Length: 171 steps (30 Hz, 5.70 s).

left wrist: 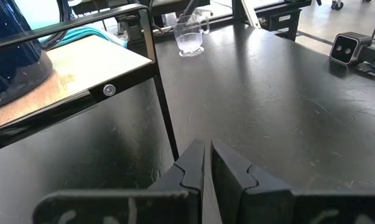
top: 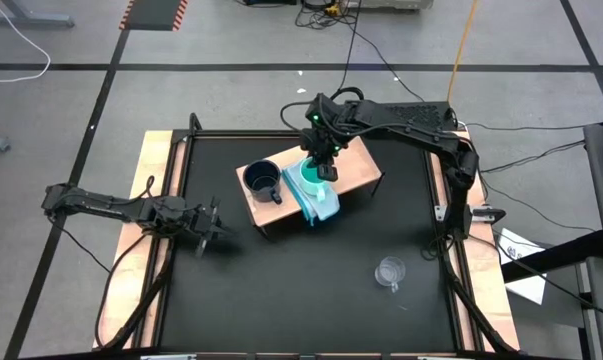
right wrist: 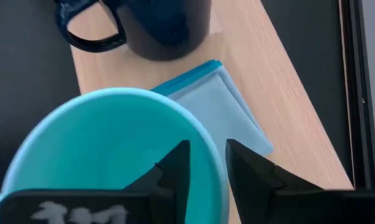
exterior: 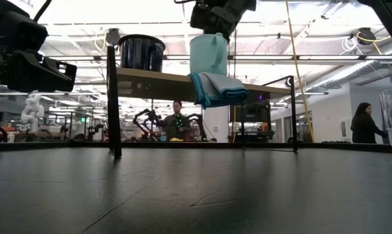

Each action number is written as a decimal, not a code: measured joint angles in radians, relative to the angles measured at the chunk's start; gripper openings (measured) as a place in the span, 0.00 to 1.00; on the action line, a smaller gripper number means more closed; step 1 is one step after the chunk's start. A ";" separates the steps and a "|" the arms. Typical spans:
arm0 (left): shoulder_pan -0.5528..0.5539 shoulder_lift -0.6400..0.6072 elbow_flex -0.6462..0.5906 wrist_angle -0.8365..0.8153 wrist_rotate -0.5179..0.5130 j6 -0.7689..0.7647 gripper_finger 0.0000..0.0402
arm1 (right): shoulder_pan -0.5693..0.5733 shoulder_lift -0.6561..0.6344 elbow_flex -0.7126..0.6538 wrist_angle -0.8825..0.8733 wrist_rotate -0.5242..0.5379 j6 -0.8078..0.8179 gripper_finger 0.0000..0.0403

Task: Stack small to large cups/mugs on shelf
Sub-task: Put the light blue mug over the folded light blue napkin on the shelf, then put the transparent mug to the right on the shelf

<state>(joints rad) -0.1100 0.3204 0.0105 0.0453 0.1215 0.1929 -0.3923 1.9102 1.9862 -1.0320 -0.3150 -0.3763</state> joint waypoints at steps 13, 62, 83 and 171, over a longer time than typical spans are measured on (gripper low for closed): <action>0.000 0.000 0.000 -0.001 0.000 -0.005 0.08 | 0.000 -0.001 0.001 0.002 -0.001 0.009 0.24; 0.000 0.000 0.000 -0.003 0.000 -0.012 0.08 | 0.015 -0.203 0.003 -0.058 -0.006 0.035 0.24; 0.000 0.000 0.000 -0.005 0.000 -0.015 0.08 | 0.015 -0.272 0.003 -0.099 -0.002 0.000 0.00; 0.000 0.000 0.000 -0.005 0.004 -0.008 0.08 | 0.187 -1.355 -1.343 0.682 -0.158 0.313 0.00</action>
<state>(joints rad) -0.1098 0.3204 0.0105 0.0402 0.1253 0.1845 -0.2054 0.5557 0.6429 -0.3504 -0.4728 -0.0632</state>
